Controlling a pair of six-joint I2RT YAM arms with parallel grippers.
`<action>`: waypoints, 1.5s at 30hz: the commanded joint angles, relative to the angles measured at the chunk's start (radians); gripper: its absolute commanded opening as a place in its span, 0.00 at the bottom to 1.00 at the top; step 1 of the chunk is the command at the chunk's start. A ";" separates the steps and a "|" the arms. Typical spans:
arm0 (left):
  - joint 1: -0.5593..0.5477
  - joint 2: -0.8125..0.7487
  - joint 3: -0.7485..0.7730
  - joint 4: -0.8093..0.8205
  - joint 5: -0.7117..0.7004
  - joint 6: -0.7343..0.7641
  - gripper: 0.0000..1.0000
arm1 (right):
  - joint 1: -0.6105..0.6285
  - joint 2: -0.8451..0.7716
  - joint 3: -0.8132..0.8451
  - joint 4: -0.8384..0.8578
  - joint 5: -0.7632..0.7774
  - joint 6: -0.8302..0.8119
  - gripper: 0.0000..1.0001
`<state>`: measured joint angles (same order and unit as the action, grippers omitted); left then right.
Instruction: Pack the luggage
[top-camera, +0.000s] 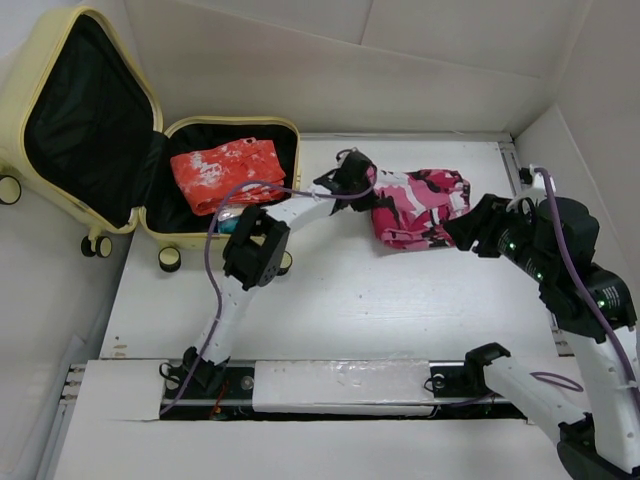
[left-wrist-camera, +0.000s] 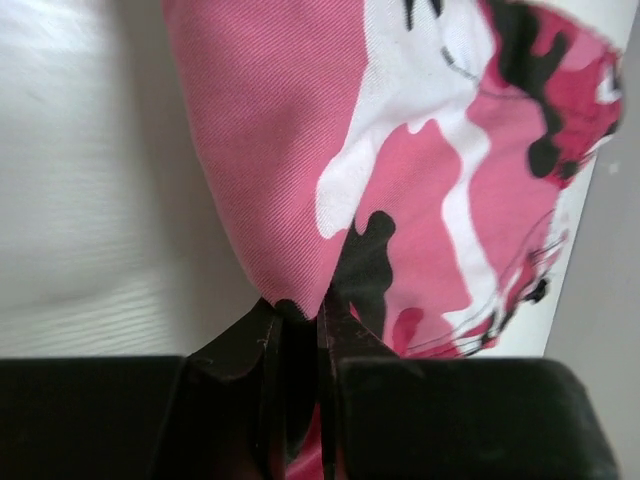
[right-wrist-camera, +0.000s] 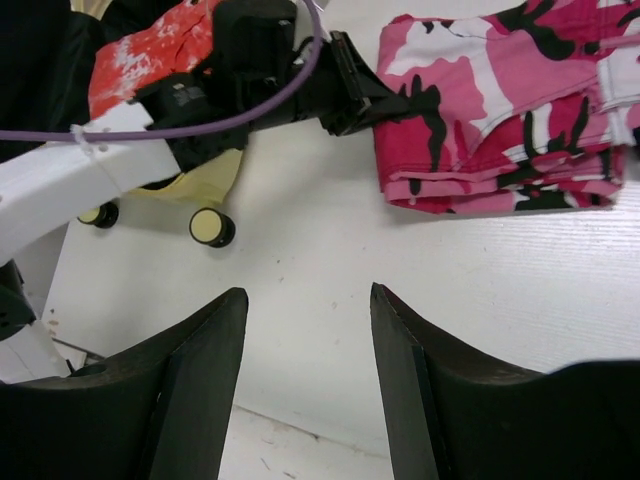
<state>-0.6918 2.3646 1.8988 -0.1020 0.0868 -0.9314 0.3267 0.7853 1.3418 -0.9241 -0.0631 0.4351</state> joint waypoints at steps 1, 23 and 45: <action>0.104 -0.203 0.109 -0.086 0.031 0.161 0.00 | -0.005 0.018 0.026 0.077 0.029 -0.009 0.58; 0.983 -0.544 -0.128 -0.219 0.202 0.422 0.00 | -0.005 0.006 -0.036 0.111 -0.017 -0.012 0.58; 0.940 -1.234 -0.535 -0.355 -0.294 0.200 0.62 | 0.023 -0.043 -0.257 0.206 -0.315 -0.071 0.37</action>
<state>0.2588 1.2350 1.3869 -0.4213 -0.0990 -0.6472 0.3313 0.7582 1.1152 -0.8177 -0.2520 0.3901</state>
